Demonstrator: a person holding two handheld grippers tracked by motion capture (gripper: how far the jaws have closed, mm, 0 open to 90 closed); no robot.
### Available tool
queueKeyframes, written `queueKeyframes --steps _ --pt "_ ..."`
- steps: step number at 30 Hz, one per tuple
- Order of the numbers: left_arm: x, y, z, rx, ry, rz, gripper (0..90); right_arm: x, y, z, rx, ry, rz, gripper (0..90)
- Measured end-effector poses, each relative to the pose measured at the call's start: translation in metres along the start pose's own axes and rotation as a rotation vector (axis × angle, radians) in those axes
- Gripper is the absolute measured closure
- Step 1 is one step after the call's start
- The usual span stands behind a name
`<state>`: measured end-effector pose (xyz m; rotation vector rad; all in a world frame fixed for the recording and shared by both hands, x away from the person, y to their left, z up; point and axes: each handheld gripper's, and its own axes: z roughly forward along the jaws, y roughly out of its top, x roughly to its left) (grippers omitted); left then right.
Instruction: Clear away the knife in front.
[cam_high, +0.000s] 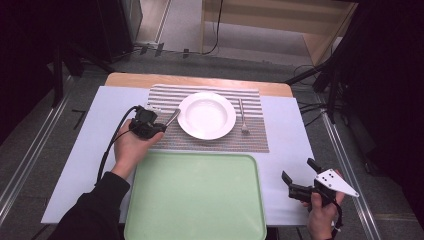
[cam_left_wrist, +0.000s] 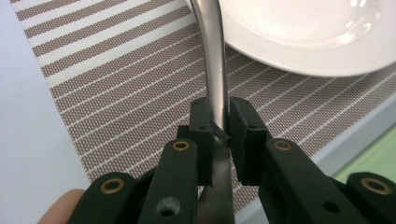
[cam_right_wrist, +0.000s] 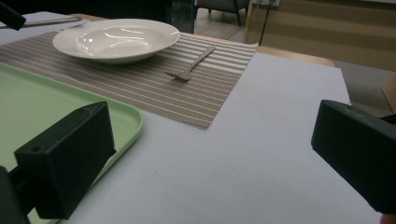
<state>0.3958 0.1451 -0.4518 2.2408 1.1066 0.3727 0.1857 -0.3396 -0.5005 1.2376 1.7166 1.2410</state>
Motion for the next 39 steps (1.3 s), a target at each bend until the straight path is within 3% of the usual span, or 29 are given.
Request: queueKeyframes --steps 12,25,39 --pt "-0.017 -0.019 -0.015 -0.023 -0.019 0.024 78.9 0.000 0.000 -0.001 -0.003 0.001 -0.003 0.0" --pt "-0.026 -0.040 -0.027 -0.031 -0.005 0.059 78.9 0.000 0.000 -0.001 -0.005 0.000 0.000 0.0" --pt "-0.037 -0.059 -0.036 -0.043 -0.023 0.052 78.9 0.001 0.001 -0.002 -0.011 0.001 -0.001 0.0"
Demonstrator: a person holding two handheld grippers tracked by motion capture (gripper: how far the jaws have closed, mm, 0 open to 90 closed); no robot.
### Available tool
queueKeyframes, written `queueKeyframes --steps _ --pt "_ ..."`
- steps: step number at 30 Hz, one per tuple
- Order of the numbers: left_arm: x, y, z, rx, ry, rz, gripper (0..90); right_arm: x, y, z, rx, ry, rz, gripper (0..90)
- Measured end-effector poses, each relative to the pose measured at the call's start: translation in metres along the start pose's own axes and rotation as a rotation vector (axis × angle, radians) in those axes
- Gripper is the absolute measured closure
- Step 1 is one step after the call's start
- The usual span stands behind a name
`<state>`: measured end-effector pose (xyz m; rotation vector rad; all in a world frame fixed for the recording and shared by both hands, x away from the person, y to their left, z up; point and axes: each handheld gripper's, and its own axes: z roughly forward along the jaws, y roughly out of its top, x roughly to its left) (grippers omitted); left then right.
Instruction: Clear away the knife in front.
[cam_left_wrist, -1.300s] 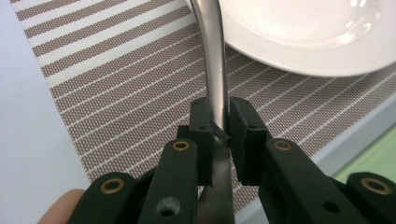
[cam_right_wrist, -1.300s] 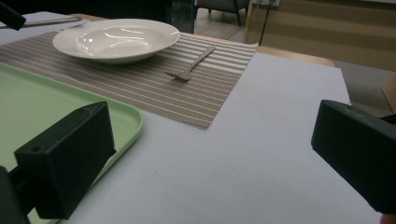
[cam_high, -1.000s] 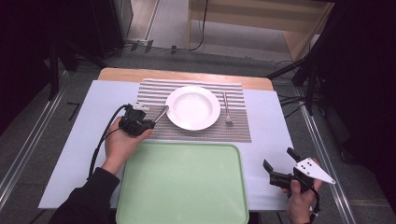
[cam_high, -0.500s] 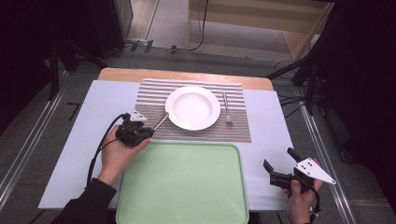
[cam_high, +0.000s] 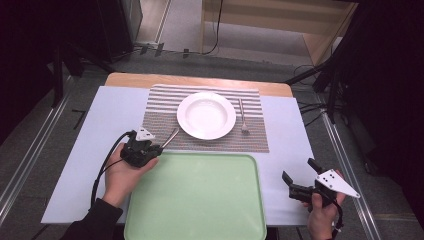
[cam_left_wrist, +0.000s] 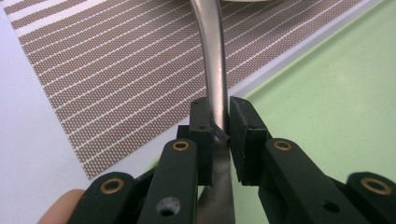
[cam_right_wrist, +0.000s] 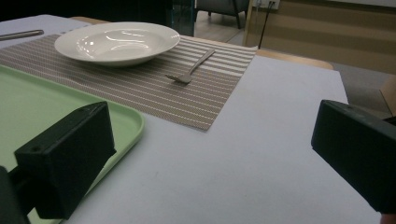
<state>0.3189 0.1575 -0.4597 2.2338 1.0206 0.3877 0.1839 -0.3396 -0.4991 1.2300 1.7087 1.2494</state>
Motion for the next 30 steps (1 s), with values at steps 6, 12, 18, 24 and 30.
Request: queueKeyframes --steps 6,12,18,24,30 --pt "-0.007 -0.005 -0.001 0.005 -0.006 0.012 78.9 0.000 0.000 -0.001 -0.004 0.000 0.000 0.0" --pt "-0.013 -0.010 -0.002 0.004 -0.008 0.008 78.9 0.000 0.000 -0.001 -0.004 0.000 0.000 0.0" --pt "-0.019 -0.018 -0.001 0.014 -0.025 0.009 78.9 -0.001 0.000 0.000 -0.003 0.001 -0.001 0.0" --pt "-0.025 -0.028 0.002 0.030 -0.031 0.019 78.9 0.000 0.000 0.000 -0.002 0.000 -0.003 0.0" --pt "-0.029 -0.035 0.001 0.022 -0.025 0.022 78.9 0.000 0.000 0.000 -0.001 0.000 0.001 0.0"
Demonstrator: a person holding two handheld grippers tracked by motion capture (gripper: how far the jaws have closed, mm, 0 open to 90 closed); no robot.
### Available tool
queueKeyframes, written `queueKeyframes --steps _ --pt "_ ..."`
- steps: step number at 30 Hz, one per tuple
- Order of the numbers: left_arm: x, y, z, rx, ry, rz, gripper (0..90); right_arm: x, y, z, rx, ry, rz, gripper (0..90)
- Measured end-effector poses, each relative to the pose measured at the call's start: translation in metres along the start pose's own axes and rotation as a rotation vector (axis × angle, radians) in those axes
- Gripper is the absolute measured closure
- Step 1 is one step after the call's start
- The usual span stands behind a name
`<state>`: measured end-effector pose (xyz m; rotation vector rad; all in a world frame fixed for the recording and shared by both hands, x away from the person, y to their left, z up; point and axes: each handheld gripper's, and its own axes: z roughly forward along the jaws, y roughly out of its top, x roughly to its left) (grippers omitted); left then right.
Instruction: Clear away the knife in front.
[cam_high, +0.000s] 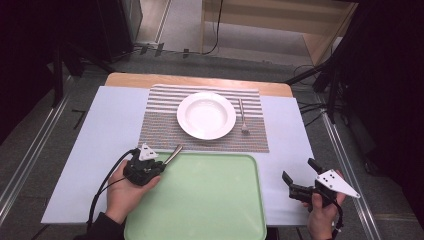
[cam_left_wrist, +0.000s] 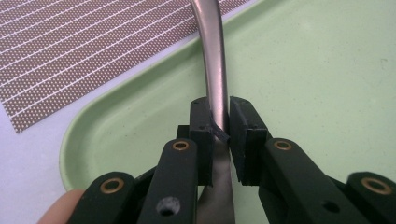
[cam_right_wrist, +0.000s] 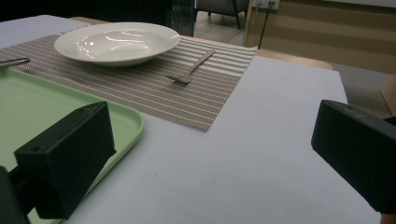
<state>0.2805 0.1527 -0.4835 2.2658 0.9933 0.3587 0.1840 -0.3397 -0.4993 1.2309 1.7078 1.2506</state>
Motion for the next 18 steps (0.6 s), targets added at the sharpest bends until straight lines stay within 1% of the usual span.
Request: queueKeyframes --steps 4,7,8,10,12,14,15,18 --pt "-0.002 -0.003 -0.002 -0.005 -0.001 -0.006 78.8 0.000 0.000 0.000 0.000 0.001 0.000 0.0" --pt "-0.007 -0.006 -0.004 -0.009 0.004 -0.011 78.8 0.000 0.000 0.000 0.001 0.000 0.002 0.0" --pt "-0.007 -0.006 -0.004 -0.007 0.004 -0.004 78.8 0.000 0.000 0.000 0.001 0.001 0.002 0.0" --pt "-0.010 -0.008 -0.005 -0.009 0.009 -0.003 78.8 0.000 0.000 0.000 -0.001 0.000 -0.002 0.0" --pt "-0.013 -0.009 -0.006 -0.007 0.017 0.009 78.8 0.000 0.000 0.000 -0.002 0.001 -0.005 0.0" --pt "-0.015 -0.010 -0.006 -0.012 0.020 0.006 78.8 0.000 0.000 0.000 -0.002 0.000 -0.005 0.0" --pt "-0.016 -0.011 -0.007 -0.009 0.023 0.015 78.8 0.000 0.000 0.000 0.000 0.000 -0.002 0.0" --pt "-0.018 -0.012 -0.008 -0.011 0.025 0.008 78.8 0.000 0.000 0.000 -0.001 0.000 -0.005 0.0"
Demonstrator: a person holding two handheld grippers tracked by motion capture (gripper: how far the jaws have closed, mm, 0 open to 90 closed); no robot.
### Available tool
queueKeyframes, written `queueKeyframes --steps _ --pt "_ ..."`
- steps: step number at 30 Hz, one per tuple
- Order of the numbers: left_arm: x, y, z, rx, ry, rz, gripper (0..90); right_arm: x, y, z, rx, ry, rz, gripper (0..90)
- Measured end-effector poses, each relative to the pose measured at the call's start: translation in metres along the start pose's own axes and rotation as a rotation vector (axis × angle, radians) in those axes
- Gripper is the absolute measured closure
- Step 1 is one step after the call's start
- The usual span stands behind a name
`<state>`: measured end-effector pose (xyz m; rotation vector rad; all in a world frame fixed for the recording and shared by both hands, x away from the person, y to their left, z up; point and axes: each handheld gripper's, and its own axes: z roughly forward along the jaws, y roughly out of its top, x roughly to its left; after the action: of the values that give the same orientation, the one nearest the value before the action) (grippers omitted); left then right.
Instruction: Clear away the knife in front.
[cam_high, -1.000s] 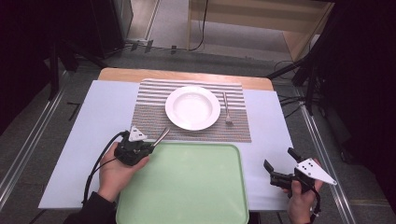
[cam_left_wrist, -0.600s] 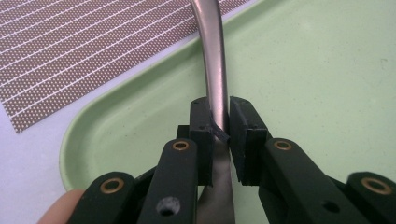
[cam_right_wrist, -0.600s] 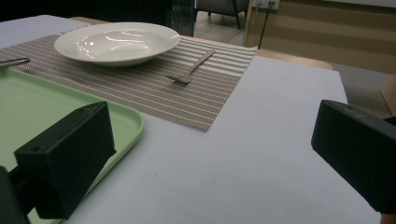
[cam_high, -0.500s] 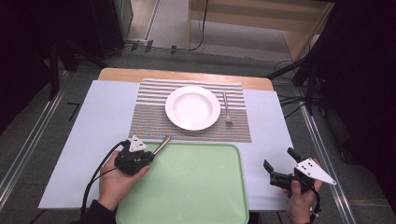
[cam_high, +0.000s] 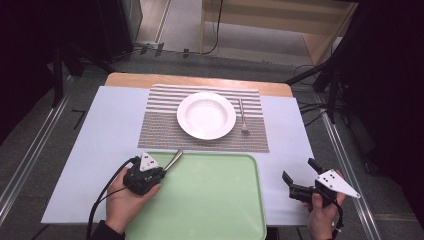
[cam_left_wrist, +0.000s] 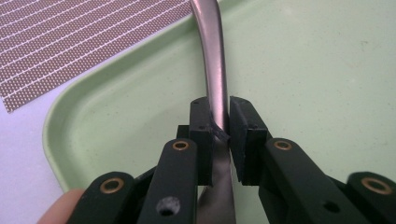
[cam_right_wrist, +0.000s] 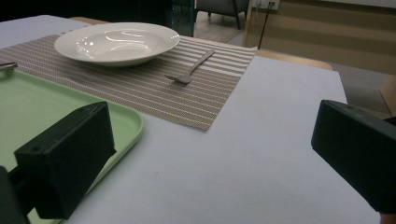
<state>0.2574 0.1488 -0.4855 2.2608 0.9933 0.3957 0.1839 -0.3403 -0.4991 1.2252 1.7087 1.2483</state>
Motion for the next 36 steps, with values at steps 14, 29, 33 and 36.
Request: queueKeyframes --steps 14,29,33,36 --pt "-0.024 -0.011 -0.001 0.030 0.028 0.025 78.9 -0.001 0.001 -0.001 -0.005 -0.002 0.001 0.0" --pt "-0.020 0.005 -0.001 -0.039 -0.090 0.006 77.9 0.000 0.000 0.000 0.001 -0.003 -0.003 0.0" --pt "-0.025 0.010 0.013 0.016 -0.113 0.054 88.8 0.001 0.000 0.000 0.006 -0.002 0.003 0.0" --pt "-0.024 0.011 0.020 0.039 -0.106 0.062 89.0 0.000 0.000 0.000 0.004 -0.002 0.000 0.0"
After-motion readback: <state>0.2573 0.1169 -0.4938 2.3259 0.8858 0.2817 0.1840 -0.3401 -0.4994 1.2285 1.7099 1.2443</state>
